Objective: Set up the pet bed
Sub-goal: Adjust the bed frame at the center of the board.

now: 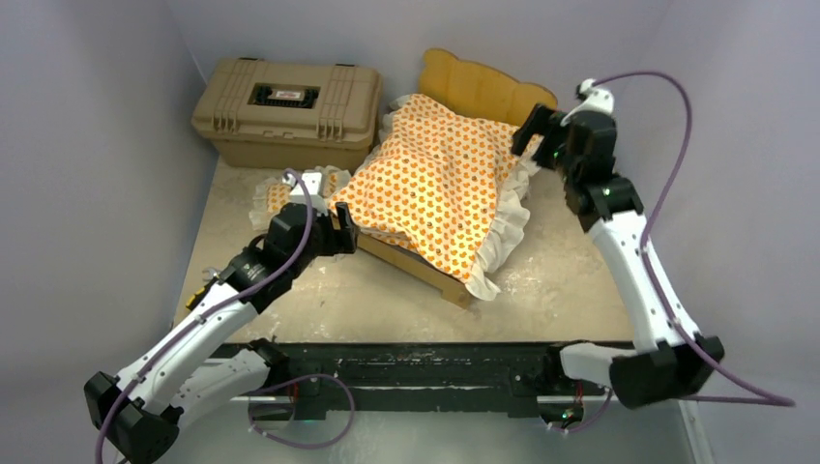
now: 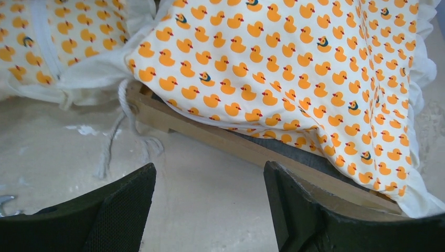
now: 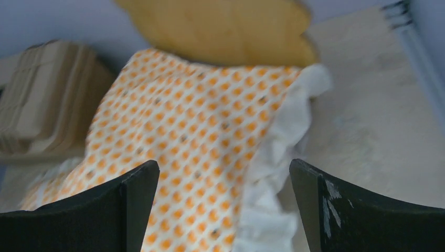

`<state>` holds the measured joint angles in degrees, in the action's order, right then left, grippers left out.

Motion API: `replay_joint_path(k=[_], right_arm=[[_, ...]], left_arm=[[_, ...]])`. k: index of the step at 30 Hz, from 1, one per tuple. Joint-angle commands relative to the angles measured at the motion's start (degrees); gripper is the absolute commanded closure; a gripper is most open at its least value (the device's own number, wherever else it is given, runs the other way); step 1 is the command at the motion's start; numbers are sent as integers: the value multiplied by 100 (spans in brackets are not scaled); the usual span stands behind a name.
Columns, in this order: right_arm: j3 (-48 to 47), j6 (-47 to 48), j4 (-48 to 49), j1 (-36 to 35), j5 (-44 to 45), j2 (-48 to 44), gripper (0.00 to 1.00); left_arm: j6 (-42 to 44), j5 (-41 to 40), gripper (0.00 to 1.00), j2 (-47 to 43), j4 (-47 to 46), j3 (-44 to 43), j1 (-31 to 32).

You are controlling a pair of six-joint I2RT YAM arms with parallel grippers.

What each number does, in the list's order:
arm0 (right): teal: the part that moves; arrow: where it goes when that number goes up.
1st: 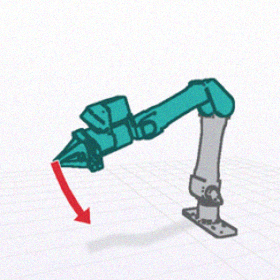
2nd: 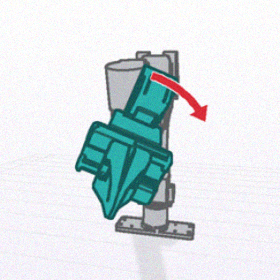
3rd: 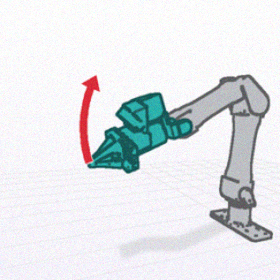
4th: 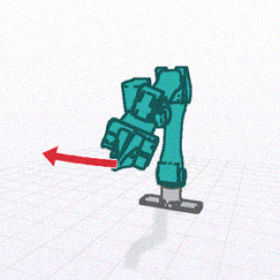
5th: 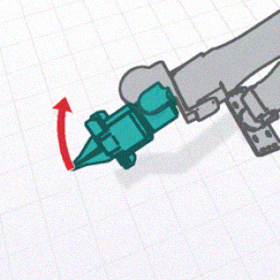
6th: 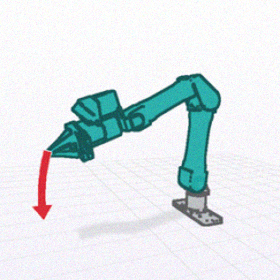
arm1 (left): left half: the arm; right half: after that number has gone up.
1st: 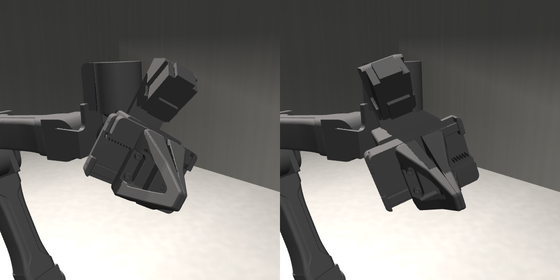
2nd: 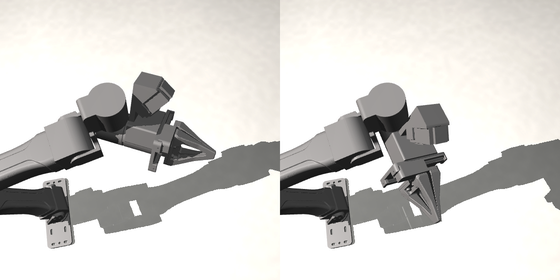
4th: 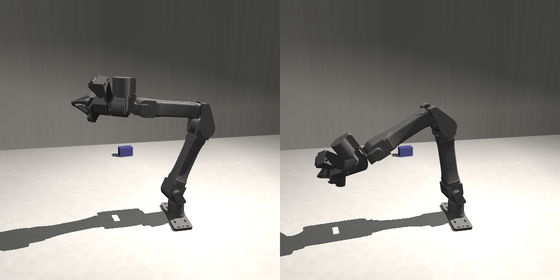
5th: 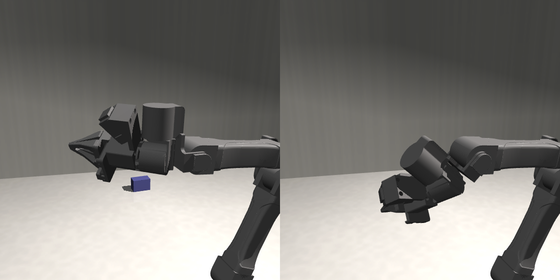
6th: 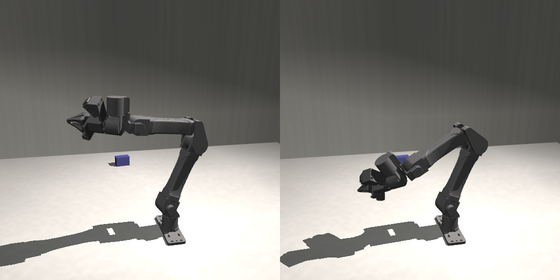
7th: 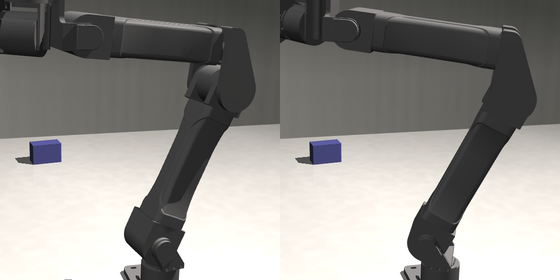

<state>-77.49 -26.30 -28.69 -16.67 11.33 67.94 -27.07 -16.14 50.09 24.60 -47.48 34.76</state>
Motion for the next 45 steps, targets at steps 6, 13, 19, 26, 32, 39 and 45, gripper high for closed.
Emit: replay_joint_path(k=[6,13,19,26,32,39,45], right_arm=[[-1252,3239,3449,1904,-2279,2460,4],[-2321,4413,3351,2290,-3643,3741,9],[-3143,4780,2885,2343,-4641,4633,18],[-3263,4907,2697,2343,-5114,5069,33],[-3044,4736,2640,2335,-5217,4960,87],[-823,3788,3789,2327,-4684,3164,100],[1048,2960,4172,1775,-3579,1509,100]], left_arm=[[-1418,444,22,332,-244,185,-40],[-1719,645,21,662,-676,380,-38],[-1728,652,20,871,-742,426,-41],[-1413,243,20,651,-362,226,-40],[-1118,-167,20,364,-23,85,-40],[-653,-338,20,279,112,-205,-40],[-86,-93,20,440,259,-615,-37]])
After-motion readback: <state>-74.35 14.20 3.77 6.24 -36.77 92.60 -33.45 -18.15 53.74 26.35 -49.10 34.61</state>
